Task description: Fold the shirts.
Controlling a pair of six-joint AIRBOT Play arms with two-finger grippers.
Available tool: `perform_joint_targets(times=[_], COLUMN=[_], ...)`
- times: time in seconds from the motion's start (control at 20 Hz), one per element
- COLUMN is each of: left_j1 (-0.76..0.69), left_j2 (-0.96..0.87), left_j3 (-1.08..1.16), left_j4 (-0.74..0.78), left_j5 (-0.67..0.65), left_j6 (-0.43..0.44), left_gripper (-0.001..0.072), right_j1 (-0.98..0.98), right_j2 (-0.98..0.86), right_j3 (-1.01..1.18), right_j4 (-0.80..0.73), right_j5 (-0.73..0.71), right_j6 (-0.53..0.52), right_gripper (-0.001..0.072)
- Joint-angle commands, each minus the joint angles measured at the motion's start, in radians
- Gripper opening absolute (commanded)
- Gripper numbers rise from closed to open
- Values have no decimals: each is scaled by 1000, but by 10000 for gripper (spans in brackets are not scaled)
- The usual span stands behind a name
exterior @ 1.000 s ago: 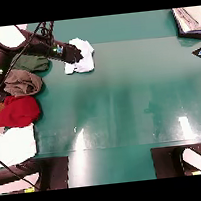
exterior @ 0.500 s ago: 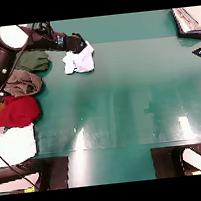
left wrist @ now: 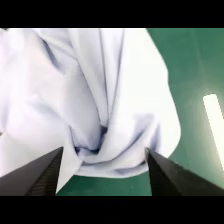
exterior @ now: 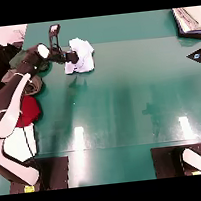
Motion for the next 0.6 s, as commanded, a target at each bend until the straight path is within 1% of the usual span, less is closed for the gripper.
perform_joint_targets(times=[0.0, 0.1, 0.25, 0.3, 0.35, 0.4, 0.5, 0.55], left_j1=[14, 13, 14, 13, 14, 13, 1, -9], left_j2=[-73, -73, -72, -72, -69, -63, -26, 5], left_j3=[0, 0, 27, 66, 121, 201, 372, 449], left_j4=[-116, -137, -165, -166, -165, -167, -168, -177], left_j5=[76, 89, 48, -3, -65, -141, -265, -316], left_j6=[106, 107, 107, 107, 109, 140, 244, 280], left_gripper=[607, 603, 45, 24, 23, 23, 22, 23], right_j1=[30, 31, 31, 29, 29, 29, 29, 29], right_j2=[-1, -1, 2, 11, 21, 32, 52, 59], right_j3=[0, 0, 1, 2, 8, 31, 116, 168], right_j4=[0, 1, 1, 1, 0, 0, 0, 0], right_j5=[0, -1, -1, -4, -12, -20, -33, -41], right_j6=[0, 0, 0, 0, 0, 0, -1, -1], right_gripper=[17, 17, 17, 17, 17, 17, 18, 17])
